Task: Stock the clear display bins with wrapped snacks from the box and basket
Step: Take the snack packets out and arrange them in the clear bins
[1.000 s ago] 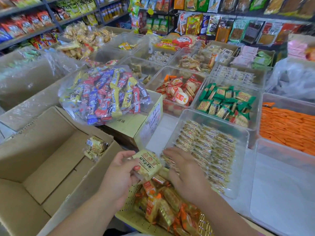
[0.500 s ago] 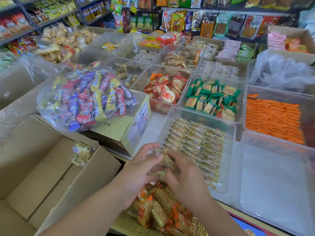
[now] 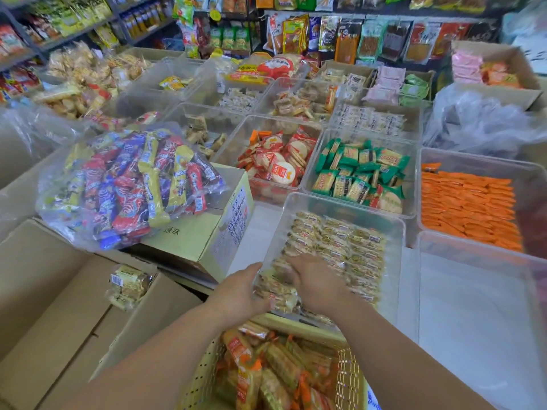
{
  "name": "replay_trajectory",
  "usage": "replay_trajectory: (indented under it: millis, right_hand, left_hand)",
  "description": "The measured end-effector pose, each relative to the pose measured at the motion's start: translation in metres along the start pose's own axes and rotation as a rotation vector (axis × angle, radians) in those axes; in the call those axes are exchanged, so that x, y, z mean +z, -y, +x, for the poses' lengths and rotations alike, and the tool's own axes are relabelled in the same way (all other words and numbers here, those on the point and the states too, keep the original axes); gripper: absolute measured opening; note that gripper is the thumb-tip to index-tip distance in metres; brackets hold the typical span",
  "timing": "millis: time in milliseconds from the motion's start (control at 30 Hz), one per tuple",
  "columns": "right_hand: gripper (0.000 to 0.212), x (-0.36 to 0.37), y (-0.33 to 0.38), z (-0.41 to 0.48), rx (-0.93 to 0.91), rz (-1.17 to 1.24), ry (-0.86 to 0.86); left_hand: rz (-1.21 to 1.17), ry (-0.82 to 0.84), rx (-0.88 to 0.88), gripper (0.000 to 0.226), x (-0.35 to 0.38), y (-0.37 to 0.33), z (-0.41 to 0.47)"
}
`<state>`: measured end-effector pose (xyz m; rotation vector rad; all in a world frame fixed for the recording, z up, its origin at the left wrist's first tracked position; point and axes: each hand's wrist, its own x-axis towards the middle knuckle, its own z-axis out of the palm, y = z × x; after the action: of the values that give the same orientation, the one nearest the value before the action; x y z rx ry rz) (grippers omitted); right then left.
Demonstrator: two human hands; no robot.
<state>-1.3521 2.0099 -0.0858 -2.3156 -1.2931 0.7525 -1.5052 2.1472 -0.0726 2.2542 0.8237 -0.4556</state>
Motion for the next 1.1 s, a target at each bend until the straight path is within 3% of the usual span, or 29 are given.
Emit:
replay_trajectory:
  millis: [200, 467, 633, 767, 967, 1100]
  right_hand:
    - [0.032, 0.009, 0.004, 0.016, -0.010, 0.003, 0.155]
    - [0.048, 0.018, 0.003, 0.011, 0.034, 0.063, 0.120]
    - [0.057, 0.004, 0.010, -0.002, 0.054, 0.243, 0.032]
    - [0.047, 0.002, 0.026, -0.013, 0.069, 0.139, -0.137]
    - [0.040, 0.018, 0.091, -0.018, -0.041, 0.041, -0.285]
    - [0.039, 0.048, 0.147, -0.015, -0.104, 0.028, -0.238]
  left_hand:
    - [-0.103, -0.086, -0.053, 0.109, 0.006, 0.005, 0.005]
    - [-0.068, -0.110, -0.019, 0.106, 0.014, 0.008, 0.002]
    - [-0.093, -0.267, 0.125, 0.084, 0.002, 0.011, -0.038]
    - [-0.189, -0.445, 0.182, 0.059, -0.020, 0.041, -0.091]
    - [-0.580, -0.739, -0.078, 0.030, -0.058, 0.131, -0.136]
    - [-0.734, -0.577, -0.373, 0.030, -0.080, 0.203, -0.127]
